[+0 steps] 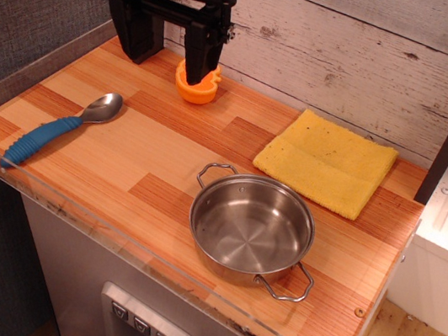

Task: Put the orange into the pot.

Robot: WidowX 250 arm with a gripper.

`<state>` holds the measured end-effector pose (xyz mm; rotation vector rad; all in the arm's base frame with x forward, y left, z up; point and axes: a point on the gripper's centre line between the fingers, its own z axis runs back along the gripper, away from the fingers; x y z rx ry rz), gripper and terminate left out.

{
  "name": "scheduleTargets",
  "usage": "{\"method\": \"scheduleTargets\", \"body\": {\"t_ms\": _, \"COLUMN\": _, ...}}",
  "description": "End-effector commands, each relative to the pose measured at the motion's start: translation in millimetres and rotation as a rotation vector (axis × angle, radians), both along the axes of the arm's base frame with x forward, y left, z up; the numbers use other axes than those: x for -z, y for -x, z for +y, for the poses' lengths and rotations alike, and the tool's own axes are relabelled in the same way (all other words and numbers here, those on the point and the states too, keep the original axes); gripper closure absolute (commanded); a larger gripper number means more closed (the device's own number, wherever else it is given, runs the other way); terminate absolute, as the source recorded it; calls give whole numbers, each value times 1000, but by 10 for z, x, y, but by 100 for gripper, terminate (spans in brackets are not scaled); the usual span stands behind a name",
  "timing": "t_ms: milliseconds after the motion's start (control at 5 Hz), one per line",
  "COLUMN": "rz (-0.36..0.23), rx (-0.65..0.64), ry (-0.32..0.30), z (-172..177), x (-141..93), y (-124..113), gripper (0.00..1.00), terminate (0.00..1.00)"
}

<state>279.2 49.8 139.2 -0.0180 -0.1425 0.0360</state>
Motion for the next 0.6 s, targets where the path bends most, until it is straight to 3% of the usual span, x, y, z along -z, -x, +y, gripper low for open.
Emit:
{"method": "scheduleTargets", "body": {"t_ms": 0, "rz": 0, "rx": 0, "ry": 0, "z": 0, "x": 0, "y": 0, "gripper": 0, "terminate": 0}}
{"method": "scheduleTargets", "body": {"t_ms": 200, "rz": -6, "rx": -91, "ry": 40, "z": 74, "x": 168, "y": -243, "gripper": 0, "terminate": 0}}
{"method": "scheduleTargets", "body": {"t_ms": 400, "rz": 7, "rx": -156, "ry": 22, "z": 240, "x": 320, "y": -599, "gripper": 0, "terminate": 0}}
